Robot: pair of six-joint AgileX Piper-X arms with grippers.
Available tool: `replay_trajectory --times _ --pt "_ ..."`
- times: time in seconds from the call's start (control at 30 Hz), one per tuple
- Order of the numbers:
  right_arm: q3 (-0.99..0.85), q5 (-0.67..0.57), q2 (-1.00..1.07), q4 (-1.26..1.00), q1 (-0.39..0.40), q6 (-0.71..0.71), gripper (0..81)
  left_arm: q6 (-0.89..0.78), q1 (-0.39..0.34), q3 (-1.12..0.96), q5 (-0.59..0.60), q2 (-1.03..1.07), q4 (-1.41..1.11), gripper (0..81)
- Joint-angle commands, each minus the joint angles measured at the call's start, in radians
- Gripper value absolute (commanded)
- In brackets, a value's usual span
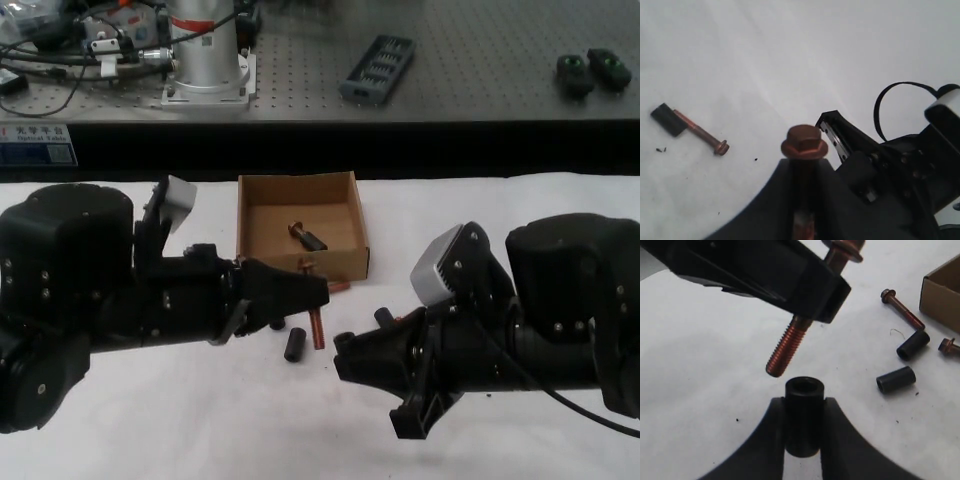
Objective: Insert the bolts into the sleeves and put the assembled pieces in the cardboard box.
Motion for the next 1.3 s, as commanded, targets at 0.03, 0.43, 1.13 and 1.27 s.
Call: replay_trajectory --times 0.03,0.43,1.13,1.27 --pt "-0.001 -0.020 -0.015 -0.017 -0.001 0.006 0.7 0.019 -0.002 -0.010 0.006 -0.002 -0.065 0.6" --pt "-0.001 -0.020 -0.015 -0.017 -0.001 0.022 0.7 0.140 -0.002 -0.010 -0.074 -0.002 -0.071 0.6" --pt "0.009 -0.051 0.005 -0.124 -0.001 0.150 0.7 0.152 -0.002 -0.010 -0.111 -0.002 -0.199 0.6" --pt "0.009 -0.051 0.005 -0.128 -0.001 0.157 0.7 0.147 -0.004 -0.010 -0.064 -0.002 -0.199 0.6"
